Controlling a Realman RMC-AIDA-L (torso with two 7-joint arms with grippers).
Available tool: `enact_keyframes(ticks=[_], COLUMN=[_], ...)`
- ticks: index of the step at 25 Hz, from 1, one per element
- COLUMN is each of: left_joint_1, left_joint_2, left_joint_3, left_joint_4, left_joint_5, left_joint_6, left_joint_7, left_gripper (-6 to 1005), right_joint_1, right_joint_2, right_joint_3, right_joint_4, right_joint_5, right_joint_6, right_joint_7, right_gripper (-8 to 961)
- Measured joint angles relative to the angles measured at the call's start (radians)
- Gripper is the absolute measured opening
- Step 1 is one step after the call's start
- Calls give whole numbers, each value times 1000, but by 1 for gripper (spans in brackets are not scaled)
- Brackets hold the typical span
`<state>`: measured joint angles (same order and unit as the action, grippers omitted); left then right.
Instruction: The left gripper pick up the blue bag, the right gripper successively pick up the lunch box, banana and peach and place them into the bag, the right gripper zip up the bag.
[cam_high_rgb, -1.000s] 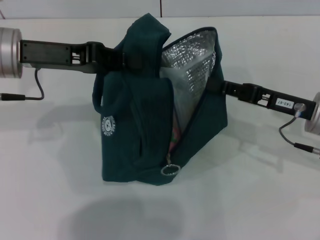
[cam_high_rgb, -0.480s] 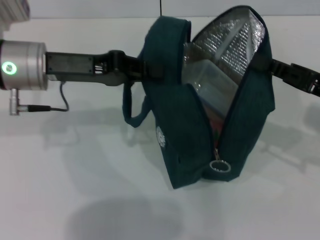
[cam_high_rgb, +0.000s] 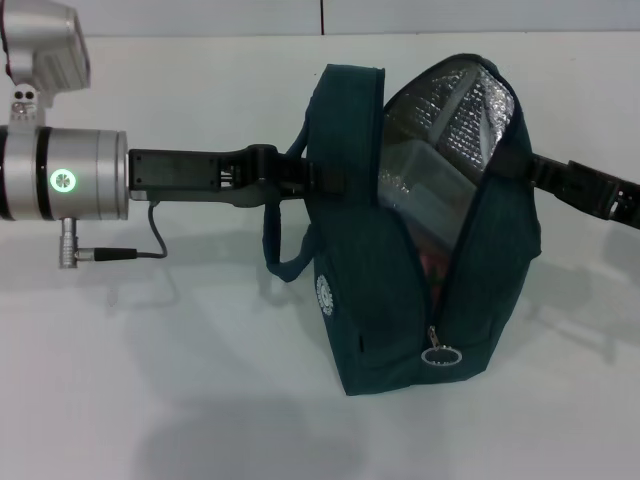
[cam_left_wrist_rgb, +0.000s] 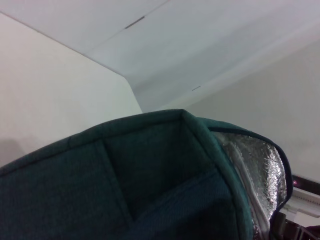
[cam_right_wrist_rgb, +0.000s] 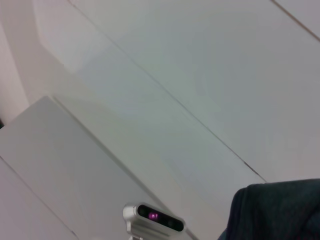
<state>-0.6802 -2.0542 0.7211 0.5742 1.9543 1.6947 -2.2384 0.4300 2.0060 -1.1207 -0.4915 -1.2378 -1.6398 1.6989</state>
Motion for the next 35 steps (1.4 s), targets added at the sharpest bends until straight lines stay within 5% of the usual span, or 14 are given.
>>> enact_keyframes(ticks=[12,17,19,25,35], left_joint_1=[8,11,11,14,24], left_joint_2=[-5,-4,-4,-6,-10], left_joint_3=[-5,-7,-8,-9,-8], left_joint_4=[-5,-6,-7,-8,-9], left_joint_5=[-10,-11,-11,-12,-14], left_joint_6=[2,2,1,-5,-7], left_joint_7=[13,16,17,24,33], left_gripper=[36,36,36,36,36], right_joint_1=[-32,-62,-76,-121,-123], right_joint_2=[-14,-20,-22,-13,5], right_joint_3=[44,45,45,33,23], right_joint_4=[39,39,39,40,277], right_joint_5=[12,12,10,-120,-279], right_joint_6=[-105,-151,-177,-254,-198], right_joint_7=[-31,-90,-125,-362,-873], right_gripper=[115,281,521,750,839])
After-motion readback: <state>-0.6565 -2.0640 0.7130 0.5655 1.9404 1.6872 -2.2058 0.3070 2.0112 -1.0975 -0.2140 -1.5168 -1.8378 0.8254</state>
